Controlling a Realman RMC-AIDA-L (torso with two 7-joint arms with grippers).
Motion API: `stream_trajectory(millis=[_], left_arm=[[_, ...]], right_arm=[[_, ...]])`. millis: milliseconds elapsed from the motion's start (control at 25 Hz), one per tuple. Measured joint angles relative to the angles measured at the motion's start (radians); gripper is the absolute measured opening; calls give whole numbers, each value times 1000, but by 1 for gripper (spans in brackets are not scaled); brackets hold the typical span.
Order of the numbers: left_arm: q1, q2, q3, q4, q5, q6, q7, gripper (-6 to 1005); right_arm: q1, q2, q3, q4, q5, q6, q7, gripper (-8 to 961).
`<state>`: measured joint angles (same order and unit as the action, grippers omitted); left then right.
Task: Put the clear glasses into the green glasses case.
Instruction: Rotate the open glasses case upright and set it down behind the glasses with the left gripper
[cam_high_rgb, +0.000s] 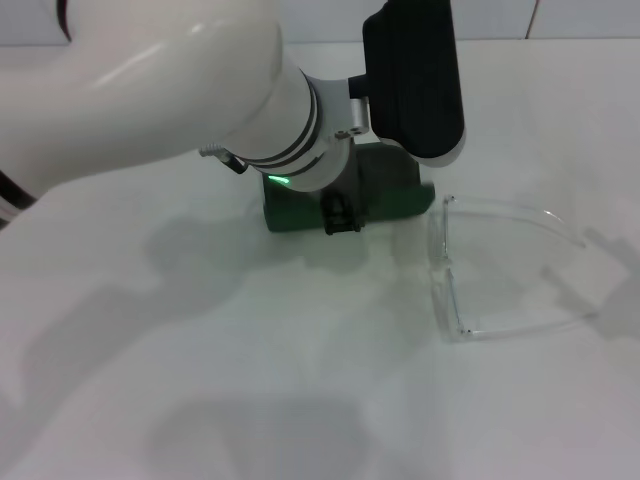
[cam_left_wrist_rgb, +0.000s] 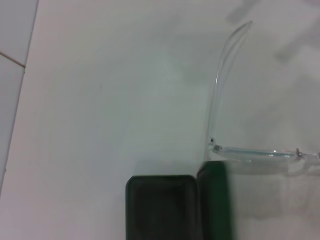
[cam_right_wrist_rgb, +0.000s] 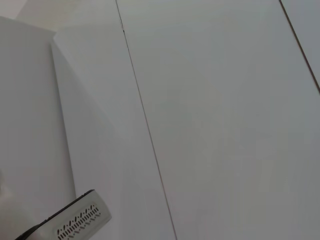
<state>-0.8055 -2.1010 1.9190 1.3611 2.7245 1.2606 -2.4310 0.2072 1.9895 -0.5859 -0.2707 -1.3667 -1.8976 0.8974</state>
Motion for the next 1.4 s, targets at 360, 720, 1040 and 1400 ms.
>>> stream_trajectory(millis=[360, 720, 1040, 1400], left_arm=[[2, 2, 0, 15, 4, -9, -3, 434], [4, 5, -17, 62, 109, -98, -10, 435], [20, 7, -95, -21, 110, -281, 0, 429], [82, 7, -99, -99, 110, -477, 9, 428]], right_arm=[[0, 0, -1, 1, 0, 2, 0, 822], [0, 0, 0, 6, 0, 2, 0, 821], [-8, 0, -6, 12, 0, 5, 0, 820], [-8, 0, -2, 26, 0, 11, -15, 819]])
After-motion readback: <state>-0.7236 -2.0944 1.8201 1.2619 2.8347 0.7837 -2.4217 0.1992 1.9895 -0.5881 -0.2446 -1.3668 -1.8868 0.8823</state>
